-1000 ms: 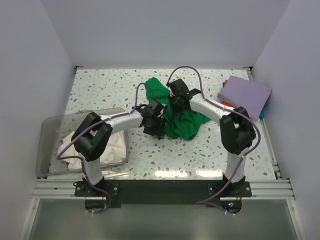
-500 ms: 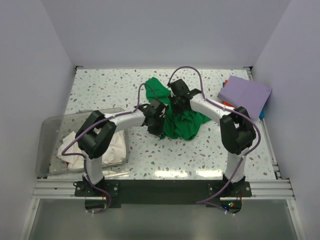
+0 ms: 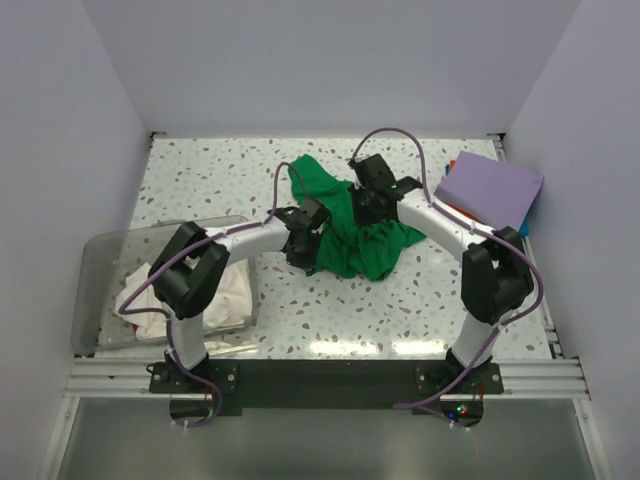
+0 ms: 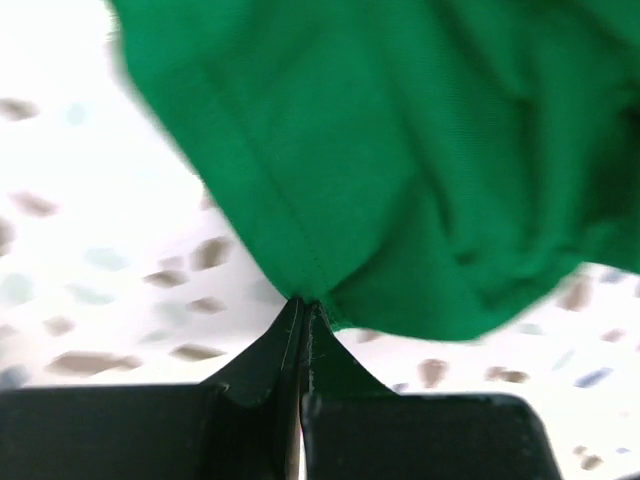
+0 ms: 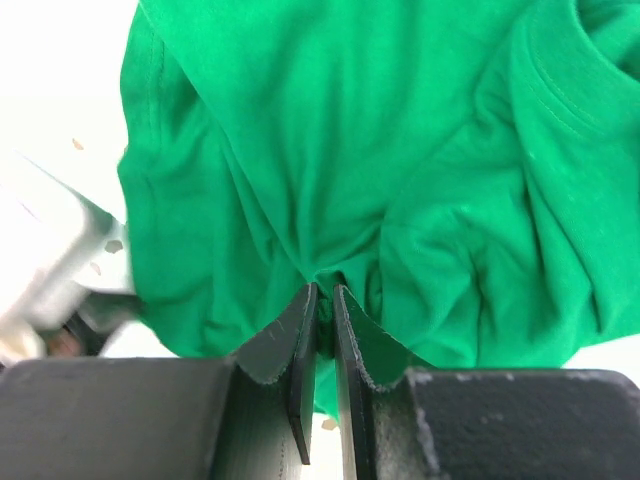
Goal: Fold and stack the t-shirts
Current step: Flatten the tshirt out
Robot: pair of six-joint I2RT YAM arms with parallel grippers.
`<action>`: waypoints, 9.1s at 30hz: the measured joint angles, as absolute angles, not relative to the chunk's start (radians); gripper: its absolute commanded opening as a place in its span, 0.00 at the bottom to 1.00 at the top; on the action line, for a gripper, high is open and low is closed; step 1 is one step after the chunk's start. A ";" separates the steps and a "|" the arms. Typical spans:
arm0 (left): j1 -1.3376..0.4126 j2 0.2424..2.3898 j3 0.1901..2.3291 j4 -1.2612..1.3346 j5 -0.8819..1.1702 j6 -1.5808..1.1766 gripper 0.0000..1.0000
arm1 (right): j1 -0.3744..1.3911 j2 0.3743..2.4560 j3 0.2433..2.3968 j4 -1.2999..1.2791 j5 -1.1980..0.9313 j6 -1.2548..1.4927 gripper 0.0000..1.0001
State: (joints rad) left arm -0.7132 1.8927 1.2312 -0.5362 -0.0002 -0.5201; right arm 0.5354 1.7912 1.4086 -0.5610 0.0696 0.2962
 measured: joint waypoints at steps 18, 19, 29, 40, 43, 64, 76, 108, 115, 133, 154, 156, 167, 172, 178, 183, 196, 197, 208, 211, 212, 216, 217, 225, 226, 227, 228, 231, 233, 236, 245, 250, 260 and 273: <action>-0.574 1.768 1.130 -0.658 -0.178 -0.488 0.38 | 0.534 1.601 1.248 -0.637 0.121 0.338 0.16; -0.574 1.763 1.130 -0.658 -0.179 -0.490 0.40 | 0.534 1.601 1.243 -0.639 0.121 0.340 0.16; -0.575 1.728 1.124 -0.654 -0.183 -0.514 0.47 | 0.534 1.601 1.240 -0.636 0.121 0.348 0.18; -0.572 1.748 1.068 -0.641 -0.179 -0.514 0.44 | 0.532 1.601 1.238 -0.635 0.120 0.348 0.20; -0.572 1.751 1.065 -0.636 -0.179 -0.515 0.42 | 0.530 1.601 1.234 -0.635 0.120 0.348 0.20; -0.563 1.756 1.062 -0.582 -0.168 -0.505 0.26 | 0.531 1.581 1.214 -0.635 0.121 0.348 0.21; -0.561 1.781 1.096 -0.570 -0.170 -0.459 0.00 | 0.528 1.581 1.210 -0.647 0.123 0.348 0.08; -0.345 1.352 1.881 -0.686 -0.316 -0.453 0.00 | 0.308 1.174 2.031 -0.918 0.431 0.204 0.00; -0.342 1.280 1.954 -0.607 -0.334 -0.450 0.00 | 0.308 1.125 2.091 -0.812 0.455 0.173 0.00; -0.301 1.914 2.243 -0.605 -0.076 -0.435 0.00 | 0.268 1.735 2.218 -0.685 0.446 0.096 0.00; -0.295 1.306 2.148 -0.401 -0.109 -0.422 0.00 | 0.268 1.236 2.255 -0.430 0.435 -0.040 0.00; -0.295 1.288 2.157 -0.398 -0.108 -0.420 0.00 | 0.268 1.221 2.286 -0.418 0.434 -0.055 0.00; -0.295 1.391 2.142 -0.336 -0.099 -0.398 0.00 | 0.267 1.290 2.267 -0.341 0.420 -0.065 0.00; -0.281 1.611 2.106 -0.309 -0.075 -0.380 0.00 | 0.259 1.514 2.202 -0.302 0.436 -0.091 0.00; -0.248 2.093 2.216 -0.329 -0.009 -0.380 0.78 | 0.207 1.990 2.263 -0.326 0.430 -0.086 0.30; -0.231 2.325 2.243 -0.386 0.012 -0.408 0.93 | 0.171 2.354 2.452 -0.475 0.396 -0.054 0.98; -0.229 1.993 1.857 -0.319 0.094 -0.409 0.95 | 0.183 1.810 1.786 -0.498 0.049 0.129 0.99; -0.229 1.993 1.852 -0.321 0.098 -0.409 0.95 | 0.186 1.761 1.738 -0.486 0.017 0.148 0.99; -0.231 2.061 1.720 -0.383 0.152 -0.409 0.95 | 0.225 1.650 1.264 -0.479 -0.178 0.273 0.99; -0.231 2.094 1.720 -0.407 0.150 -0.409 0.95 | 0.224 1.651 1.198 -0.477 -0.197 0.289 0.99; -0.231 2.102 1.720 -0.414 0.149 -0.409 0.95 | 0.224 1.651 1.182 -0.476 -0.202 0.293 0.99; -0.231 2.147 1.720 -0.455 0.138 -0.408 0.95 | 0.224 1.673 1.151 -0.471 -0.205 0.299 0.99; -0.231 2.159 1.720 -0.464 0.133 -0.407 0.95 | 0.224 1.685 1.149 -0.470 -0.204 0.299 0.99; -0.237 2.220 1.725 -0.495 0.096 -0.392 0.95 | 0.224 1.778 1.125 -0.471 -0.166 0.299 0.98; -0.238 2.224 1.727 -0.495 0.093 -0.388 0.95 | 0.224 1.789 1.124 -0.475 -0.156 0.297 0.98; -0.239 2.226 1.730 -0.495 0.091 -0.382 0.95 | 0.224 1.790 1.129 -0.477 -0.150 0.297 0.99; -0.241 2.228 1.733 -0.495 0.088 -0.380 0.95 | 0.224 1.794 1.131 -0.480 -0.140 0.295 0.99; -0.245 2.241 1.748 -0.492 0.085 -0.371 0.95 | 0.223 1.803 1.145 -0.493 -0.120 0.294 0.99; -0.250 2.256 1.770 -0.489 0.081 -0.361 0.95 | 0.221 1.807 1.150 -0.501 -0.109 0.294 0.99; -0.268 2.292 1.824 -0.487 0.073 -0.345 0.95 | 0.205 1.808 1.151 -0.511 -0.092 0.295 0.99; -0.349 2.413 2.005 -0.466 0.079 -0.321 0.96 | 0.083 1.806 1.151 -0.539 -0.065 0.297 0.99; -0.387 2.473 2.094 -0.451 0.093 -0.317 0.96 | 0.041 1.805 1.151 -0.556 -0.056 0.295 0.99; -0.400 2.406 2.003 -0.426 0.100 -0.303 0.97 | 0.036 1.804 1.171 -0.620 -0.082 0.259 0.96; -0.400 1.994 1.686 -0.403 0.027 -0.332 0.98 | 0.089 1.667 1.195 -0.680 -0.154 0.216 0.96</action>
